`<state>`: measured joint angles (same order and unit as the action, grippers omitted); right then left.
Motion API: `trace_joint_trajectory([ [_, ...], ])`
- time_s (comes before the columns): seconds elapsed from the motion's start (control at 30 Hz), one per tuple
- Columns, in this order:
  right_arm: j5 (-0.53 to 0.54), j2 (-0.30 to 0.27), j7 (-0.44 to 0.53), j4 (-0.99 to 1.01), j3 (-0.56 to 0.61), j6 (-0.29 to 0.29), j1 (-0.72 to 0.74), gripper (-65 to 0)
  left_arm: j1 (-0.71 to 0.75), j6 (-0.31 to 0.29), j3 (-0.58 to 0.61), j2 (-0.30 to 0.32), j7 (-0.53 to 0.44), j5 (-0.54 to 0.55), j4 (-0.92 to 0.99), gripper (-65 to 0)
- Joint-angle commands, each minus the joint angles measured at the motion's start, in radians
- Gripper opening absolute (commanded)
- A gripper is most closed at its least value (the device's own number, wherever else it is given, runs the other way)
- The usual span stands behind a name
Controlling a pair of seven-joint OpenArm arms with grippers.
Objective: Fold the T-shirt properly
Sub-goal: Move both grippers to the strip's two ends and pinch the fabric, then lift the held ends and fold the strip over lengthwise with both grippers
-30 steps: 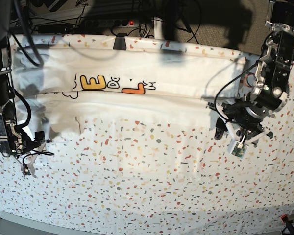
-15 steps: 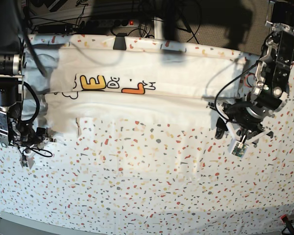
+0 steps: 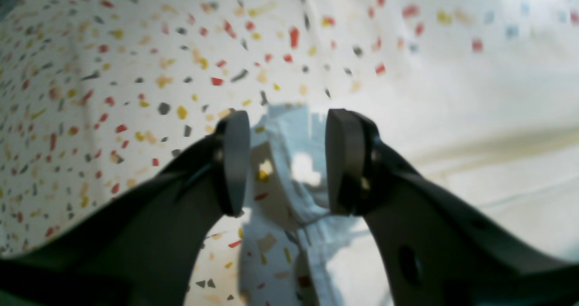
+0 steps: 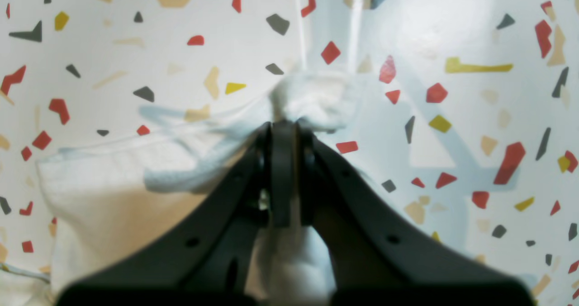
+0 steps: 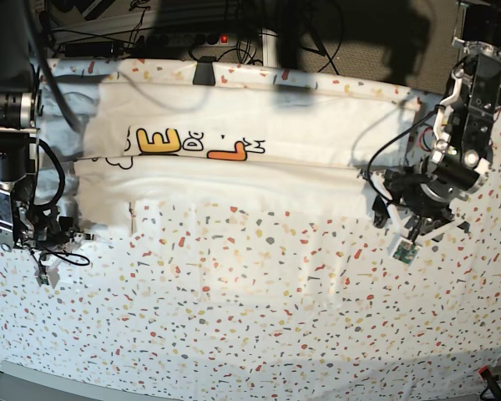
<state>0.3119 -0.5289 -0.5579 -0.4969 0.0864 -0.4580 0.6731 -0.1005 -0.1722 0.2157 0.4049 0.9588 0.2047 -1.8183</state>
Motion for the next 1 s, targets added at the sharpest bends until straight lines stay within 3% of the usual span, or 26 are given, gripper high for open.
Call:
trace_joint_trajectory([
  [0.0, -0.005, -0.017, -0.003, -0.007, -0.002, -0.006, 0.027, -65.0, -0.040, -0.017, -0.007, 0.011, -0.003, 0.015, 0.010, -38.1],
  [0.1, -0.005, -0.017, -0.004, -0.007, -0.002, -0.006, 0.027, -65.0, -0.111, -0.096, -0.007, 0.011, 0.053, 0.064, 0.115, -38.1],
  [0.37, -0.005, -0.017, -0.024, -0.007, -0.002, -0.006, 0.027, -65.0, -0.311, -0.114, -0.007, 0.011, 0.117, 0.357, 0.461, -38.1],
  [0.5, -0.005, -0.017, -0.030, -0.007, -0.002, -0.006, 0.027, -65.0, -0.387, -0.177, -0.007, 0.011, 0.152, 0.513, 0.679, -38.1],
  [0.67, -0.005, -0.017, -0.029, -0.007, -0.002, -0.007, 0.027, -65.0, -0.438, -0.210, -0.007, 0.011, 0.177, 0.673, 0.859, -38.1],
  [0.97, -0.006, -0.017, -0.029, -0.007, -0.002, -0.007, 0.027, -65.0, -0.438, -0.241, -0.007, 0.011, 0.185, 0.720, 0.843, -38.2],
])
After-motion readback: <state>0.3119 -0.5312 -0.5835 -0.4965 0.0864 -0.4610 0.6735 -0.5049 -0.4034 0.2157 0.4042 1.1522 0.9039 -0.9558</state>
